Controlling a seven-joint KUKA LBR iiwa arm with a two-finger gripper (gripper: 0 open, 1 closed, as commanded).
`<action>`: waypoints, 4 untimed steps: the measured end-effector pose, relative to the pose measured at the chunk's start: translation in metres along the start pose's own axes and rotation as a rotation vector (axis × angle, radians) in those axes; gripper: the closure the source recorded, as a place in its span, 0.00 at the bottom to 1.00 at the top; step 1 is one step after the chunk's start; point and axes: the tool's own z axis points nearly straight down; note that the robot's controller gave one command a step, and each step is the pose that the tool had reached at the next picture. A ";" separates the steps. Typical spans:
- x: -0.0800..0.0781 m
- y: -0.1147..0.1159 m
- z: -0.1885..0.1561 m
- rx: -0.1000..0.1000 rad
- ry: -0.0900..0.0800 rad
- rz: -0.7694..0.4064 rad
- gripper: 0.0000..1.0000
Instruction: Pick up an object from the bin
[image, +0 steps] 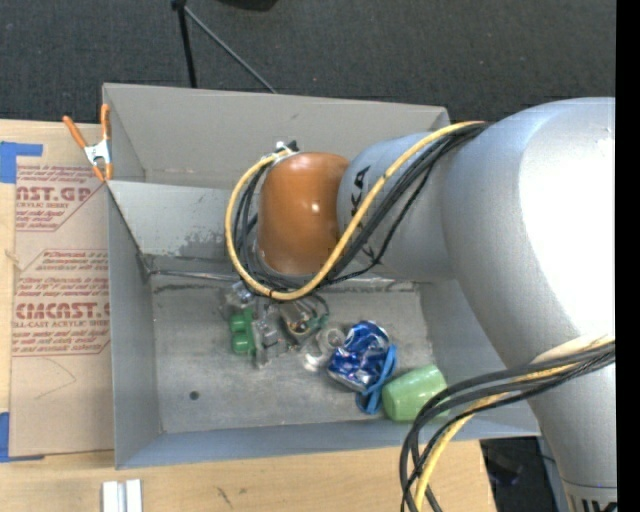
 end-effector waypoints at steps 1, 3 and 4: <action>-0.001 0.001 -0.014 0.002 -0.001 0.000 1.00; -0.005 0.002 -0.104 0.005 -0.003 0.000 1.00; -0.006 0.003 -0.105 0.004 0.000 0.001 1.00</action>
Offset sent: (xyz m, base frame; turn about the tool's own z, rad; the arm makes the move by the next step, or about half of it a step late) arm 0.0000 0.0000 0.0137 0.0000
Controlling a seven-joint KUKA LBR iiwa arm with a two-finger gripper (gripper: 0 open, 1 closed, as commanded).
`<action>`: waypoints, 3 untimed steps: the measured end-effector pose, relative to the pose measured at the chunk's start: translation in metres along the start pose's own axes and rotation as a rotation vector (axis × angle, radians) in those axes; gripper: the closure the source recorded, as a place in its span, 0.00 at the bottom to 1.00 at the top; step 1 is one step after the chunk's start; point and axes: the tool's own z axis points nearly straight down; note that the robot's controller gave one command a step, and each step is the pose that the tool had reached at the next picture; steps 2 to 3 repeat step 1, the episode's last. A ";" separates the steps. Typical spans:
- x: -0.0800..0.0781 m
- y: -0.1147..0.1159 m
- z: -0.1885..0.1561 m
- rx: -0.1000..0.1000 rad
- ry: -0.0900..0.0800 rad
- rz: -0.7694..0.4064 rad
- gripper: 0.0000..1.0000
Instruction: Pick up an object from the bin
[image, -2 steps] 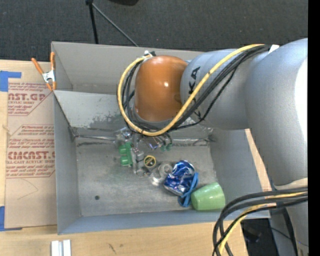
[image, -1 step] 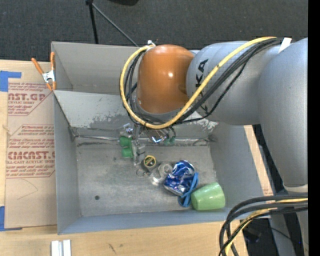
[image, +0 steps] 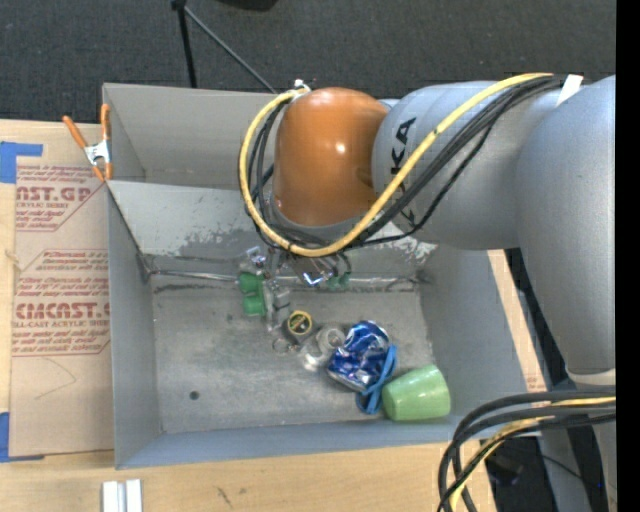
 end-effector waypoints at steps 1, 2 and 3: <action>-0.001 0.000 -0.015 0.001 -0.001 0.001 1.00; -0.001 0.000 -0.015 0.001 -0.001 0.001 1.00; -0.001 0.000 -0.015 0.001 -0.001 0.001 1.00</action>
Offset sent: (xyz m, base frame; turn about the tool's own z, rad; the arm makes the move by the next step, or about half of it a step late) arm -0.0001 0.0000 0.0140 0.0000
